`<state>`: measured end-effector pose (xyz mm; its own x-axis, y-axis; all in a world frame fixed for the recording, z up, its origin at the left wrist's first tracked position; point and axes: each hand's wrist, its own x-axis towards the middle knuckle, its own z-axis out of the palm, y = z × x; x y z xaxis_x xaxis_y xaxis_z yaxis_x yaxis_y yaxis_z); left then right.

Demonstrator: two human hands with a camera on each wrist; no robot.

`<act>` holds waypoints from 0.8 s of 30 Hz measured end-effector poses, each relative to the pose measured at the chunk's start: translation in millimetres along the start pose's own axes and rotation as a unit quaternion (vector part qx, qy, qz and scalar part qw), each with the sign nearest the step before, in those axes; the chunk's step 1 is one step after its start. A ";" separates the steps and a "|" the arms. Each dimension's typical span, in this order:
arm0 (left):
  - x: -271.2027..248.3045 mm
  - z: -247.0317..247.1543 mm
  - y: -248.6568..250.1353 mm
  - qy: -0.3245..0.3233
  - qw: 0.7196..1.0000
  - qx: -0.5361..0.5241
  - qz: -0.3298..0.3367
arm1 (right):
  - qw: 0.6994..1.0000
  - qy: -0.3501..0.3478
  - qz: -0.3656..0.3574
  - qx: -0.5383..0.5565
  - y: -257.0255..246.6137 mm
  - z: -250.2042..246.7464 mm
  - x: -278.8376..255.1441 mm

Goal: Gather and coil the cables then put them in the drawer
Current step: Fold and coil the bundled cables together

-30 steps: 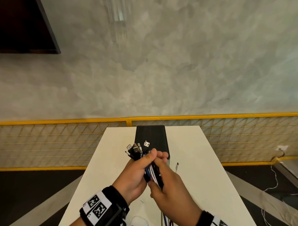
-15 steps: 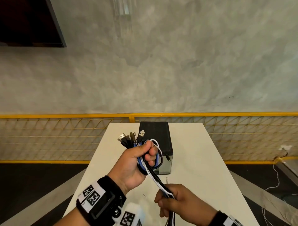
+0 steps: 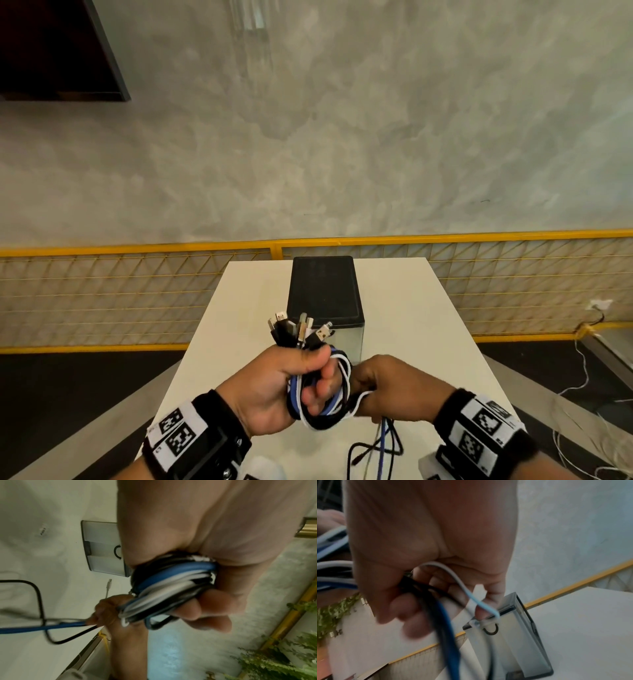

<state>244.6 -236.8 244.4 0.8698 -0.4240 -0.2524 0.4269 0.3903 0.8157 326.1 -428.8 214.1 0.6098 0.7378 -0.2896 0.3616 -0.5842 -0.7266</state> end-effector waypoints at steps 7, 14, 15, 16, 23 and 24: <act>-7.7 20.0 16.1 -0.016 0.927 0.351 -0.129 | 0.996 0.040 0.006 -0.074 -32.0 -10.0 10.1; 6.3 4.9 -4.7 0.170 0.734 0.657 0.014 | 0.988 0.037 0.021 0.146 -34.7 -17.4 3.0; 8.9 2.8 -4.9 0.191 0.741 0.643 0.038 | 0.985 0.047 0.021 0.167 -34.8 -16.4 2.8; 10.9 0.3 -5.8 0.193 0.766 0.611 0.051 | 0.980 0.054 0.021 0.189 -34.8 -15.1 2.1; 21.3 5.7 -4.1 0.297 0.933 0.143 0.145 | 0.976 0.128 -0.054 0.168 -32.1 -2.4 -6.1; 25.1 5.5 -4.3 0.310 0.933 0.103 0.149 | 0.979 0.147 -0.064 0.130 -33.5 4.2 -5.3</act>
<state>263.2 -253.6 237.5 0.9459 0.2570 -0.1978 0.1413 0.2226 0.9646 307.8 -411.7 237.4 0.7616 0.6477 -0.0215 0.2808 -0.3597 -0.8898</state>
